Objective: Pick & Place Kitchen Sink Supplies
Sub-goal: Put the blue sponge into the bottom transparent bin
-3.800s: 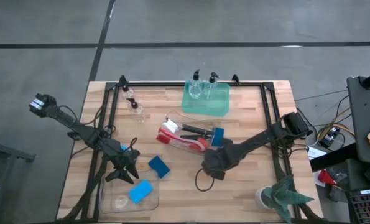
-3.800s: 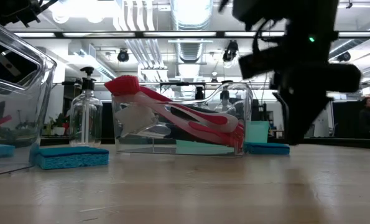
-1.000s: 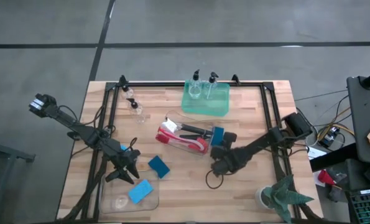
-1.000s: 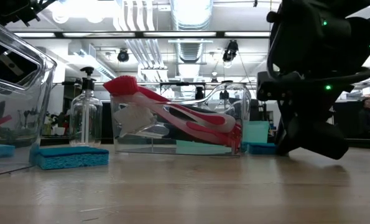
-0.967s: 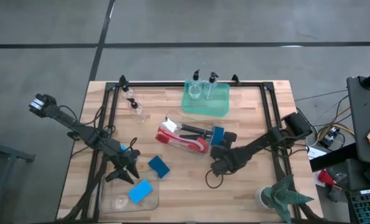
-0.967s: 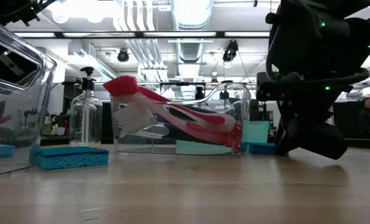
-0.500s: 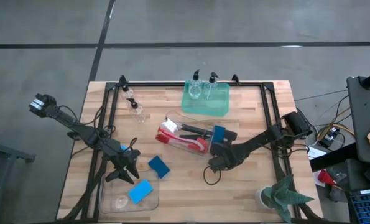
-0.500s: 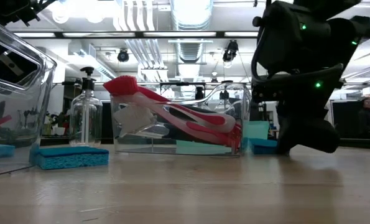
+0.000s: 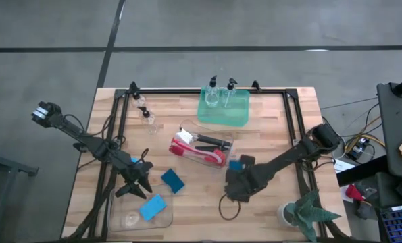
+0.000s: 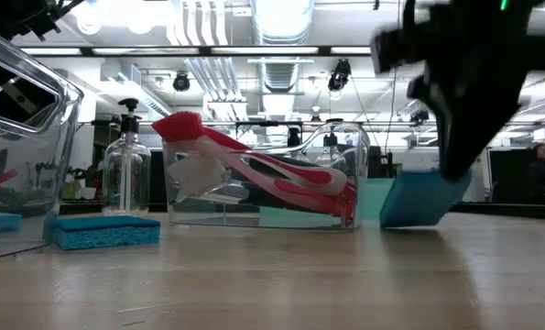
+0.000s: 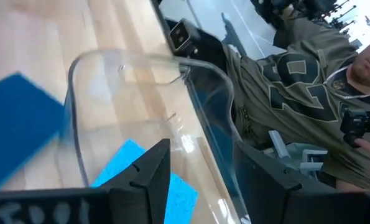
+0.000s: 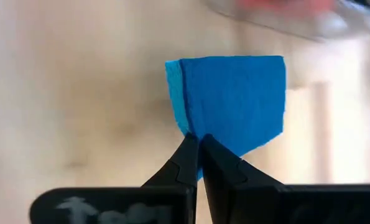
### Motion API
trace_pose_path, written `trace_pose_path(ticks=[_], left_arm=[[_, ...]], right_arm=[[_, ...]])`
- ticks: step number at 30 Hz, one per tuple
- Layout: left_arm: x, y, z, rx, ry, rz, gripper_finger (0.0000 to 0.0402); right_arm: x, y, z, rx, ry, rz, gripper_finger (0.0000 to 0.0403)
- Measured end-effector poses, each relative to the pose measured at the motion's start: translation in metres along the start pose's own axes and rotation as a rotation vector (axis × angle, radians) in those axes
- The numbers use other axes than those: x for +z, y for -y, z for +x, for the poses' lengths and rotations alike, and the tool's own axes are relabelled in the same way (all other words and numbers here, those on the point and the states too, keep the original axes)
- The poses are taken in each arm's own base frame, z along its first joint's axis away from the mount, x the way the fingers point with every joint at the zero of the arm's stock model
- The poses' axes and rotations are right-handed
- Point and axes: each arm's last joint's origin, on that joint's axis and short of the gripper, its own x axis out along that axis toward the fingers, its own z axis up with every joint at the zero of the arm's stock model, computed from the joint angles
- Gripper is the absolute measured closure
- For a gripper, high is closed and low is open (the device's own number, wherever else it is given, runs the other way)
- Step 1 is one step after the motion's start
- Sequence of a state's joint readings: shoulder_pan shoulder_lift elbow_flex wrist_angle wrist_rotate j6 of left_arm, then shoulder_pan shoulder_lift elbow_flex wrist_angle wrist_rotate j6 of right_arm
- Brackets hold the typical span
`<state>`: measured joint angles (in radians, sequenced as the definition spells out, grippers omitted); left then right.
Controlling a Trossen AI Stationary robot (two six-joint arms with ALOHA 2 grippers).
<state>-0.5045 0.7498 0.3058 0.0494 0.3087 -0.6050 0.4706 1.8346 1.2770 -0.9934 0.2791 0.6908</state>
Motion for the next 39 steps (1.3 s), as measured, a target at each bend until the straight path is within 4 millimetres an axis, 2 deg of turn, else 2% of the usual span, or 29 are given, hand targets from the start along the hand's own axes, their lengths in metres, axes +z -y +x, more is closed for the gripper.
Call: trace_pose_path(ticks=[4,11,16,21,30,39], left_arm=[[0.007,0.003,0.000,-0.011,0.080,0.106,0.0236],[0.024,0.015,-0.004,-0.038,0.295,0.460,0.0236],[0.030,0.014,-0.006,0.146,0.404,0.657,0.0236],[0.035,0.011,-0.004,0.290,0.472,0.733,0.0236],[0.047,0.011,0.013,0.340,0.450,0.759,0.0236],[0.071,0.019,0.036,0.367,0.434,0.802,0.0236]], right_arm=[[0.013,-0.014,-0.030,0.151,0.030,0.006,0.0394],[0.039,-0.024,-0.092,0.405,0.128,-0.040,0.0394],[0.056,-0.022,-0.136,0.503,0.281,-0.068,0.0394],[0.068,-0.022,-0.166,0.581,0.447,-0.126,0.0394],[0.083,-0.016,-0.179,0.606,0.591,-0.160,0.0394],[0.092,-0.011,-0.166,0.601,0.601,-0.157,0.0394]])
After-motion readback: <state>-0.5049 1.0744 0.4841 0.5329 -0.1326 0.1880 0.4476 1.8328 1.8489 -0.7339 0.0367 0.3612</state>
